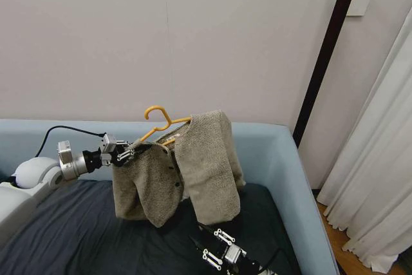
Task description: Pick up the clothes from the sofa and hang them on the clothes hanger.
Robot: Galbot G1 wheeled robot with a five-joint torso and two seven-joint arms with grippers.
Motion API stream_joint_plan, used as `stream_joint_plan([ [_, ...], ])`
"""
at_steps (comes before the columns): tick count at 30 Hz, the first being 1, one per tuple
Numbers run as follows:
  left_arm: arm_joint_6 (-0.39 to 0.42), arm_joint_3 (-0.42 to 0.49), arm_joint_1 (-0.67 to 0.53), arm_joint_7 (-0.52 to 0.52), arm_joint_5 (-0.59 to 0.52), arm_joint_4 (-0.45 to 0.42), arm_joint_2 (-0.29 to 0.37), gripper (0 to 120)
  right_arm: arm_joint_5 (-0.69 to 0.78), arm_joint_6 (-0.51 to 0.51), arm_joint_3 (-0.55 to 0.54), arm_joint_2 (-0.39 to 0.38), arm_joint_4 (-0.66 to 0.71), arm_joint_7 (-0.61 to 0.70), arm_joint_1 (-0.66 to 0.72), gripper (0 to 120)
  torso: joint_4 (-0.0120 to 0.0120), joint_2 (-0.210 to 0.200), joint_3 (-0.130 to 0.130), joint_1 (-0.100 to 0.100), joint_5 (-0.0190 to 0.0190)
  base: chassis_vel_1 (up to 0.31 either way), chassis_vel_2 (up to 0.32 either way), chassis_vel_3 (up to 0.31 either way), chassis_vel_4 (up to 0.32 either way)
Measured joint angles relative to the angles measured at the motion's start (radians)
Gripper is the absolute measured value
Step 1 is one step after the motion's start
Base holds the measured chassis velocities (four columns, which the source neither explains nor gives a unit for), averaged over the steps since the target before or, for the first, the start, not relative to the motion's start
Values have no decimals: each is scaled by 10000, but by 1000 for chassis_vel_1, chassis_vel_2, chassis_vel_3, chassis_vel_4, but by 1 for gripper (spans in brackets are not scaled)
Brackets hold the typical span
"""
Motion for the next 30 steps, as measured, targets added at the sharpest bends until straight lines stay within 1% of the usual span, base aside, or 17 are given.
stream_joint_plan([
  [1,0,0,0,0,0,0,0,7,0,0,0,0,0,0,0,54,0,0,0,0,0,0,0,0,0],
  [4,18,0,8,99,-35,-138,336,7,354,-466,87,-30,629,1046,358,68,2,0,0,0,1,0,0,0,0],
  [6,29,3,37,311,-49,-263,568,7,911,-1135,150,-127,1252,1887,742,77,3,0,0,1,0,0,0,0,0],
  [7,29,3,37,311,-49,-263,568,7,911,-1135,150,-127,1252,1887,742,77,3,0,0,1,0,0,0,0,0],
  [9,35,4,104,341,-48,-430,755,7,1355,-1981,114,-310,1862,2826,1076,87,3,0,0,1,0,0,0,0,0],
  [11,50,-11,242,243,-46,-613,939,7,1932,-2790,-204,-615,2432,3703,1470,94,-1,0,0,1,0,0,0,0,0],
  [12,50,-11,242,243,-46,-613,939,7,1932,-2790,-204,-615,2432,3703,1470,94,-1,0,0,1,0,0,0,0,0],
  [13,82,-24,313,227,-46,-682,1015,7,2164,-3031,-411,-743,2588,3971,1639,98,-2,0,0,0,-1,0,0,0,0],
  [14,148,-40,432,226,-52,-794,1144,7,2530,-3415,-735,-929,2797,4419,1931,99,-1,0,0,1,-1,0,0,0,0],
  [16,252,-43,654,340,-69,-906,1353,7,2960,-3851,-1156,-1087,2943,4904,2408,100,2,1,0,1,0,0,0,0,0],
  [18,291,-44,733,442,-50,-916,1418,7,3069,-4010,-1335,-1115,2945,5073,2652,100,4,0,0,1,-1,0,0,0,0],
  [21,405,-198,1182,475,-23,-947,1653,7,3198,-4702,-2014,-1131,2864,5668,3573,100,3,0,0,1,-1,0,0,0,0],
  [22,405,-198,1182,475,-23,-947,1653,7,3198,-4702,-2014,-1131,2864,5668,3573,100,3,0,0,1,-1,0,0,0,0],
  [24,442,-244,1338,425,-26,-970,1721,7,3437,-5180,-2407,-1125,2860,6096,3991,100,3,0,0,1,-2,0,0,0,0],
  [26,543,-343,1561,212,-110,-1073,1791,7,3816,-5903,-3043,-958,2823,6942,4642,100,2,0,0,1,-2,0,0,0,0],
  [27,543,-343,1561,212,-110,-1073,1791,7,3816,-5903,-3043,-958,2823,6942,4642,100,2,0,0,1,-2,0,0,0,0],
  [30,761,-425,1765,-122,-209,-1216,1797,7,3898,-6525,-3735,-587,2750,7954,5149,100,2,0,0,1,0,0,0,0,0],
])
